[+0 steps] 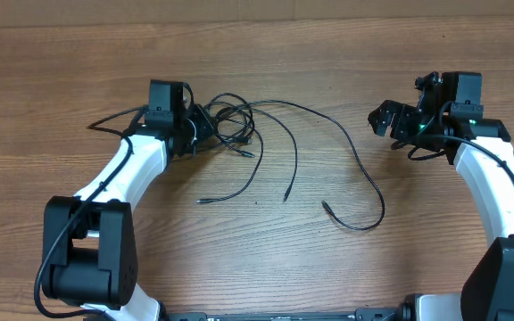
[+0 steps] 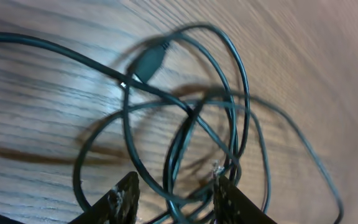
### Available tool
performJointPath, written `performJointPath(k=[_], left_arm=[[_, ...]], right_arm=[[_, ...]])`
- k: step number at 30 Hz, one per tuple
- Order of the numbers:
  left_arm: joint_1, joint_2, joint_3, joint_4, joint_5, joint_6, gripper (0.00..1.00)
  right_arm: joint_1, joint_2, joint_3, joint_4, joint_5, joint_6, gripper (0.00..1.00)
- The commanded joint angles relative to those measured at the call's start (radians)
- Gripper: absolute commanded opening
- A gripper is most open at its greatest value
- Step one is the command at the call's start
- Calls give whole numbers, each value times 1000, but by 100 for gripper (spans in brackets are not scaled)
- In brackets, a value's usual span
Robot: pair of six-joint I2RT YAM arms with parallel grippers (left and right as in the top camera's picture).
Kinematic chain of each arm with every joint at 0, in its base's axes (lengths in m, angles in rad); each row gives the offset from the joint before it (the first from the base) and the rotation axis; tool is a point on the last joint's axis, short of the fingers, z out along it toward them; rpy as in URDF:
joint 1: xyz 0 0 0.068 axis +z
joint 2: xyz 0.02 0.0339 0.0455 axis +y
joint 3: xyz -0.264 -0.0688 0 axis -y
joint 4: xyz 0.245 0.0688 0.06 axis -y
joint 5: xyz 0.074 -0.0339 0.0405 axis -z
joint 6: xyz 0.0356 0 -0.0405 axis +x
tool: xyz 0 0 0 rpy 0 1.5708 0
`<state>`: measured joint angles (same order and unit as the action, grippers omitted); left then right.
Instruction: Untangle cables
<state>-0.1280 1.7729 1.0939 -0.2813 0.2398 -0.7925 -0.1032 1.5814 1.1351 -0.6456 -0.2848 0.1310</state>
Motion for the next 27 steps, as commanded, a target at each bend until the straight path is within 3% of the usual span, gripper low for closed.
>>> performJointPath(k=[1, 17, 22, 24, 27], left_arm=[[12, 22, 27, 24, -64, -133, 39], [9, 128, 27, 106, -40, -223, 35], [9, 161, 27, 107, -9, -237, 22], [9, 168, 27, 107, 8, -236, 6], [11, 164, 28, 115, 50, -206, 4]], right_arm=[[1, -12, 16, 1, -10, 0, 100], [1, -12, 16, -12, -9, 0, 100], [1, -12, 16, -18, -9, 0, 100], [1, -12, 16, -19, -10, 0, 100], [1, -12, 16, -21, -10, 0, 100]])
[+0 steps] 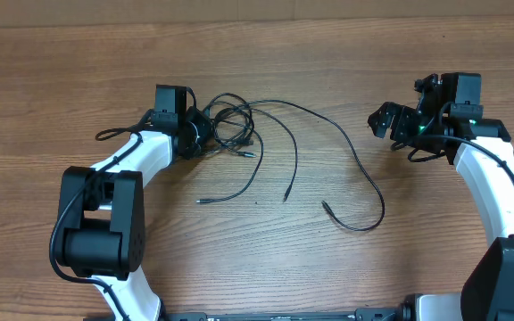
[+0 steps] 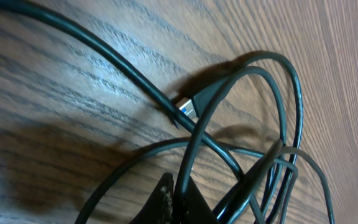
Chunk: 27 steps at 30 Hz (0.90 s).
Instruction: Untangle cables
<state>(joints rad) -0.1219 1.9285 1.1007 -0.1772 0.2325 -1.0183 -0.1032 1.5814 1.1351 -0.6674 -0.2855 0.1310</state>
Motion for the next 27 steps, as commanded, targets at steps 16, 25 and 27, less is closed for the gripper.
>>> performJointPath(k=[16, 25, 27], left_arm=[[29, -376, 53, -65, 338, 360, 4], [15, -560, 53, -64, 430, 406, 4], [10, -587, 53, -39, 459, 406, 4]], right_arm=[[3, -12, 16, -127, -493, 0, 100], [68, -12, 16, -164, -651, 0, 100], [114, -12, 16, -146, -651, 0, 100]])
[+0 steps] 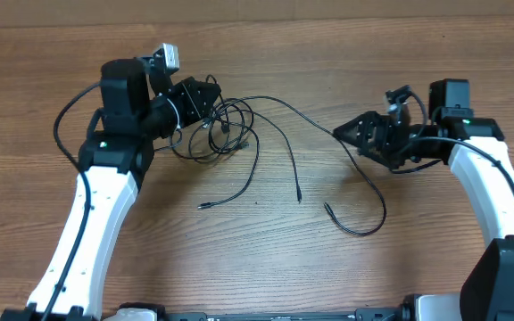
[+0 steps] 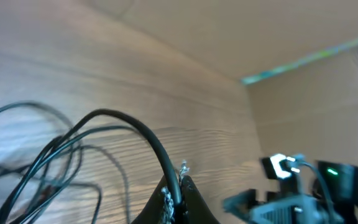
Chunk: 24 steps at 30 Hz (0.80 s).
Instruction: Untangle cables
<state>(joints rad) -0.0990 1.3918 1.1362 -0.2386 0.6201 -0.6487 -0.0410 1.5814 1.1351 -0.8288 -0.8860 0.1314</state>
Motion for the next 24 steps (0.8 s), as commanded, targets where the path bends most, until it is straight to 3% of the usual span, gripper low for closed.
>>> performJointPath(k=[1, 5, 11, 24], left_arm=[[-14, -63, 18, 39, 93, 37, 4], [-14, -104, 19, 112, 154, 28, 4], [-13, -149, 19, 142, 156, 14, 4], [-14, -150, 19, 134, 154, -11, 4]], right_arm=[[78, -12, 16, 30, -50, -1, 100], [199, -12, 16, 122, -5, -1, 100], [352, -12, 16, 209, 244, 0, 100], [483, -12, 16, 239, 258, 35, 100]])
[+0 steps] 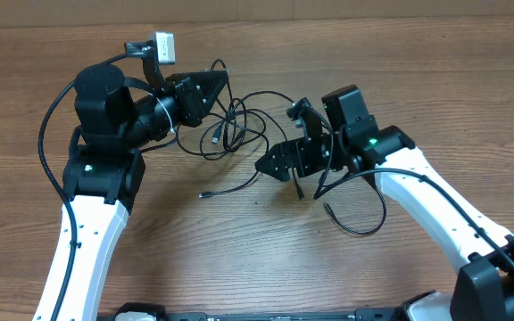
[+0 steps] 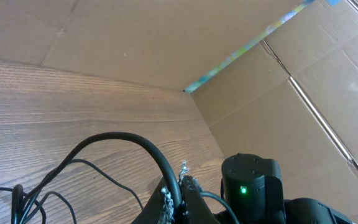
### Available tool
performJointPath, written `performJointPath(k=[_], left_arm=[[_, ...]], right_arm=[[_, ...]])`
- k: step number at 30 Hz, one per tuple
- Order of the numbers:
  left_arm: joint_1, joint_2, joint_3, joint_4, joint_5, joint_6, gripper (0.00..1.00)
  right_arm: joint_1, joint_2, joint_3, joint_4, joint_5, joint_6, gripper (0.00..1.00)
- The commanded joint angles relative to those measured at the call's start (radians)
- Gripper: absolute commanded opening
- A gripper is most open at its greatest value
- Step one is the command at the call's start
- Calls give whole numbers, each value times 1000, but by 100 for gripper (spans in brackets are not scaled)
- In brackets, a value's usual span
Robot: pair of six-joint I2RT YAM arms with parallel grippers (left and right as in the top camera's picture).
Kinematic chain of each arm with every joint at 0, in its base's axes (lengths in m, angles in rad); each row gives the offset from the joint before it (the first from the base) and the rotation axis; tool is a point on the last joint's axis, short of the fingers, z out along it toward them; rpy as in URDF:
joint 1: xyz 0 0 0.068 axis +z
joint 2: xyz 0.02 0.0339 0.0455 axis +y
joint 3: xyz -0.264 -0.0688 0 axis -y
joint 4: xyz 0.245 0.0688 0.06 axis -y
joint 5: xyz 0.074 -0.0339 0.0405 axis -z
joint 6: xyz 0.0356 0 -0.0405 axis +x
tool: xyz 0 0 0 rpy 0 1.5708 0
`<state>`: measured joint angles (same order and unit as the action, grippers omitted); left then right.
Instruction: Untangle cables
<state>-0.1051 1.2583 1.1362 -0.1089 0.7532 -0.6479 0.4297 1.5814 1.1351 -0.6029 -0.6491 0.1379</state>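
Note:
Several thin black cables lie tangled in a bundle at the table's upper middle, with loose ends trailing toward the front. My left gripper is raised over the bundle and shut on one black cable, which arches up out of the fingertips in the left wrist view. One long cable runs right and curls back. My right gripper sits low just right of the bundle, pointing left. Whether its fingers are apart is unclear from above.
The wooden table is walled at the back by cardboard panels. The right arm's base joint with a green light shows close in the left wrist view. Both arms' own black wires hang near the cables.
My right gripper has moved from the right-middle of the table to just beside the bundle. The left gripper has risen and turned a little rightward, still pinching the same cable. The bundle is pulled looser.
First my left gripper was open and low over the bundle while the right arm stayed at the far right. Then the left was down in the loops. By the last earlier moment it was shut on a cable and lifted, and the right gripper has since come in.

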Motion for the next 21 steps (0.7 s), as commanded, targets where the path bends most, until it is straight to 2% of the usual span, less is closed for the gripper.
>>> performJointPath(k=[1, 5, 10, 12, 14, 16, 18, 20, 21], left_arm=[[-8, -16, 19, 5, 21, -12, 4], [-8, -15, 19, -14, -16, -11, 4], [-8, -11, 18, -95, -171, -12, 8], [-8, -2, 18, -154, -280, -10, 20], [-8, 12, 18, -221, -391, -10, 45], [-8, 31, 18, -297, -492, -10, 61], [-7, 57, 18, -372, -570, -10, 71], [-7, 85, 18, -433, -610, -10, 77], [-7, 102, 18, -462, -630, -10, 86]], right_arm=[[14, -12, 16, 16, 30, 45, 100], [14, -10, 16, 19, 113, 87, 100], [14, -10, 16, 18, 171, 132, 100], [14, -10, 16, 18, 171, 132, 100], [14, -10, 16, 14, 171, 132, 100], [14, -10, 15, 6, 175, 132, 100], [14, -10, 10, 3, 190, 132, 100], [14, -10, 2, 3, 198, 132, 100], [14, -10, -4, 3, 205, 132, 100]])
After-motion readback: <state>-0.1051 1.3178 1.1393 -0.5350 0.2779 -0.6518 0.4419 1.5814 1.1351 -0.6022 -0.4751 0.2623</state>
